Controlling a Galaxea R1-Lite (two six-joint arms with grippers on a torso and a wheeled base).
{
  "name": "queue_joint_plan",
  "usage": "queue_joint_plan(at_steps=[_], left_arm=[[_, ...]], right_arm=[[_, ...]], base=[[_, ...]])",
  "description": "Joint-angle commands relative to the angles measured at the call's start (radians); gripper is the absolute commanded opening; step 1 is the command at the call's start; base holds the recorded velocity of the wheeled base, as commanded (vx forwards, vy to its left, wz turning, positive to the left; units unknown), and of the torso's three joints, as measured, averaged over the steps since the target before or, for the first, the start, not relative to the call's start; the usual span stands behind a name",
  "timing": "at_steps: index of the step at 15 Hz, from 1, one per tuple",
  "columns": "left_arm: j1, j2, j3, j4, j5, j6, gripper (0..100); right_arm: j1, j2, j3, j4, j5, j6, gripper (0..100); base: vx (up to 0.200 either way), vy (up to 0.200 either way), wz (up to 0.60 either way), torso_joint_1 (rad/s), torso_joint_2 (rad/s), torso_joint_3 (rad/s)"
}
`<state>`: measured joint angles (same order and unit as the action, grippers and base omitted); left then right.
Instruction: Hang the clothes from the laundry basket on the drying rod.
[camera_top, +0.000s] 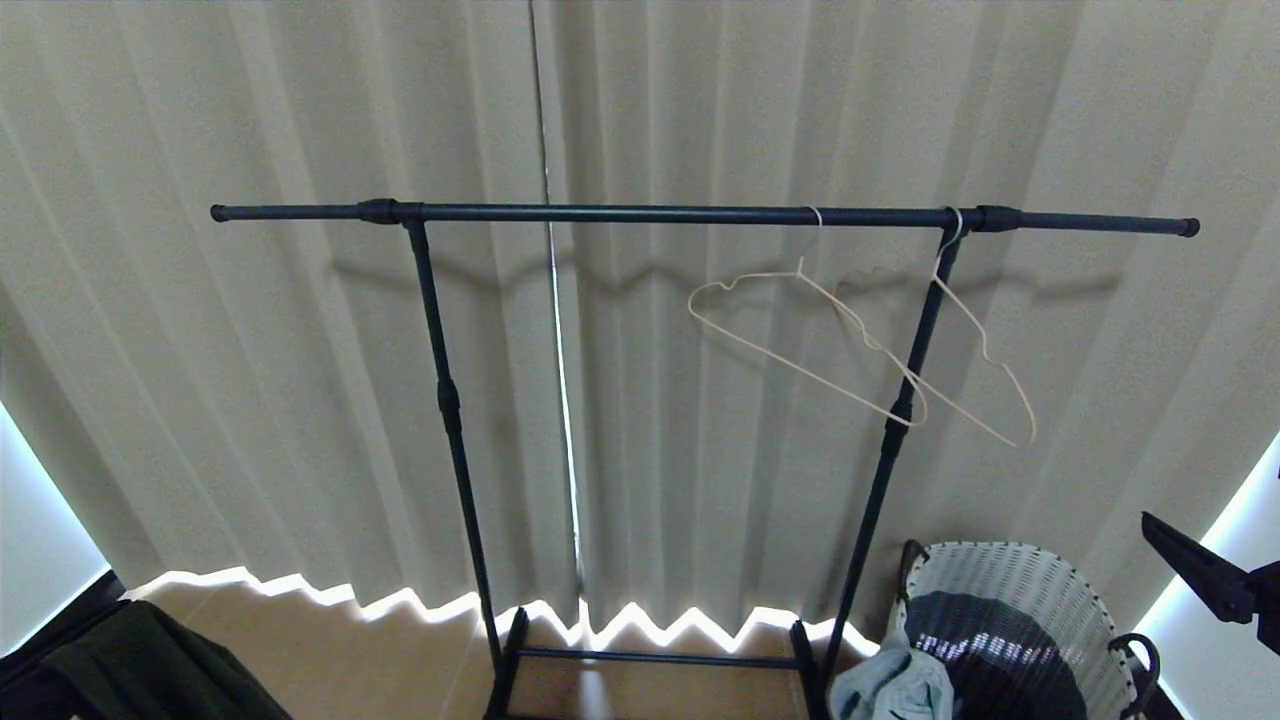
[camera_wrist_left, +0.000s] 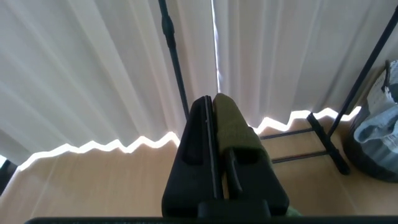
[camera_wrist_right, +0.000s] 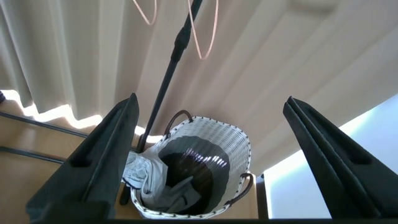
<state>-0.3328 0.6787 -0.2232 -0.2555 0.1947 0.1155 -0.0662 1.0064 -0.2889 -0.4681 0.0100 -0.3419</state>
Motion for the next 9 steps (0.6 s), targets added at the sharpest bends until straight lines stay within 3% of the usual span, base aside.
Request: queue_joint_plan(at_steps=[1, 5, 9], left_arm=[[0.001, -0.016, -0.002, -0.001, 0.000, 0.006, 0], [0.001, -0.051, 0.012, 0.004, 0.002, 0.082, 0], [0.001, -0.070, 0.013, 0.005, 0.002, 0.093, 0]], right_arm=[[0.000, 0.008, 0.004, 0.002, 0.002, 0.000, 100], [0.000, 0.023, -0.001, 0.000, 0.004, 0.001, 100], [0.000, 0.031, -0.003, -0.001, 0.002, 0.001, 100]], base=[[0.000, 0.000, 0.00, 0.056, -0.11, -0.076], [0.000, 0.000, 0.00, 0.007, -0.01, -0.008], [0.000, -0.200, 0.00, 0.005, 0.00, 0.002]])
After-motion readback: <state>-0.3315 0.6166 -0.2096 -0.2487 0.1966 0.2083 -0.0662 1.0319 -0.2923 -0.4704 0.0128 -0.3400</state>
